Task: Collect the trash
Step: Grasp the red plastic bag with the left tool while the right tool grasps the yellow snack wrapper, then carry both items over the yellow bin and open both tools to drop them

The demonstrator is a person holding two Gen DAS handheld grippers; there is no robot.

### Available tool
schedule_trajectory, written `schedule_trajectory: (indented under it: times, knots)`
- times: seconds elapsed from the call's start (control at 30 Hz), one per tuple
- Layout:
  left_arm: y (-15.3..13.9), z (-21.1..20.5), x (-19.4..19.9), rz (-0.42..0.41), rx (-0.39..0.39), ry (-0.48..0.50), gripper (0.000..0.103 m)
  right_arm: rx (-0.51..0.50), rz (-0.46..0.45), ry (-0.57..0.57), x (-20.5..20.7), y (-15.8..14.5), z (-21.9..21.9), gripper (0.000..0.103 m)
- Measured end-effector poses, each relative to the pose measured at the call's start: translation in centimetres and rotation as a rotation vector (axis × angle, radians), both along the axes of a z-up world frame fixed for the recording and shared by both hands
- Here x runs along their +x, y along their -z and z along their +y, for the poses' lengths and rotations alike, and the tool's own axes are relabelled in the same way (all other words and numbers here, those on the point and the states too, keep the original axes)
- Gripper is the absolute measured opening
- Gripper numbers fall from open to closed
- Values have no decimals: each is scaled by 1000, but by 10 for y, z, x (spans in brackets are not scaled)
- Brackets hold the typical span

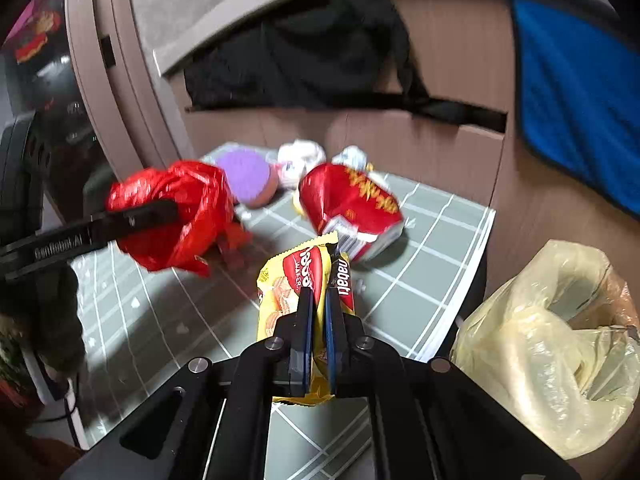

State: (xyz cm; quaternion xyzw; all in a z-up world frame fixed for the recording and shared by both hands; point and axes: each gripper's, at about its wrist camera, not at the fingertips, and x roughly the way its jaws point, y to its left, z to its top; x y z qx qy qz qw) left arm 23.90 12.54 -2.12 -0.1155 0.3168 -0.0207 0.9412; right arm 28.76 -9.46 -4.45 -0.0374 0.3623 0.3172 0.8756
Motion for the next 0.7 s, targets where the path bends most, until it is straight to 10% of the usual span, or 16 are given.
schedule_trajectory:
  times: [0.37,0.7]
  knots:
    - [-86,-69,-8,-266,146,51,48,93,-233,136,-5,-100,-50,5]
    - [-113,-172,23,-345,88,259,48,32,-400,356,-15,-152,-144,5]
